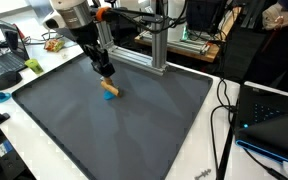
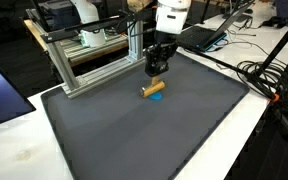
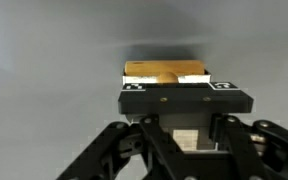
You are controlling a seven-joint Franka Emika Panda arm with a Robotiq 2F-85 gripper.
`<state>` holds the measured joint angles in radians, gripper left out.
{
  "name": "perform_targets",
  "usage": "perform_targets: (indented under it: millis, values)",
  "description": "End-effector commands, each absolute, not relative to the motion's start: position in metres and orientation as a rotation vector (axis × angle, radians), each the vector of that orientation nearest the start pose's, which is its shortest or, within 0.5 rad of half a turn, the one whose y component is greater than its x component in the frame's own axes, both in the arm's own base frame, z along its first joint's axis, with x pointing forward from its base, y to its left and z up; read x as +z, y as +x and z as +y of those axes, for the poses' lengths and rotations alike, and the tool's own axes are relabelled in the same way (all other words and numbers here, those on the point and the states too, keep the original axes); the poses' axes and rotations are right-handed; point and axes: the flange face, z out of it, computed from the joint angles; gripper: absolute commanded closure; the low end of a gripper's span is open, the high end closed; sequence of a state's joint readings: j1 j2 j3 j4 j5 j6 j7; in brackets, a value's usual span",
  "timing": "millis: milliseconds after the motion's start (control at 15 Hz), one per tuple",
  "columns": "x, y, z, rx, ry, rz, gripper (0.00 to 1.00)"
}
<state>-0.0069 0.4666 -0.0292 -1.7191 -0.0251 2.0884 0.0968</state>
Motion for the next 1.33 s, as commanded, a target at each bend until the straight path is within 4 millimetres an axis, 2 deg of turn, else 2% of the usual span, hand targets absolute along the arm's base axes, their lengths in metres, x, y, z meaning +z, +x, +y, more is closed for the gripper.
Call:
perform_targets:
  millis: [0, 333, 533, 733, 1267]
  values:
    - [0.295, 0.651, -0.019, 0.182, -3.170, 0.182, 0.78]
    - [0.310, 0.659, -0.022, 0.006, -3.179, 0.213, 0.78]
    - [0.309, 0.663, -0.022, -0.046, -3.176, 0.221, 0.78]
    - [0.301, 0.662, -0.022, -0.010, -3.173, 0.227, 0.78]
    - [0.297, 0.656, -0.019, 0.129, -3.164, 0.184, 0.78]
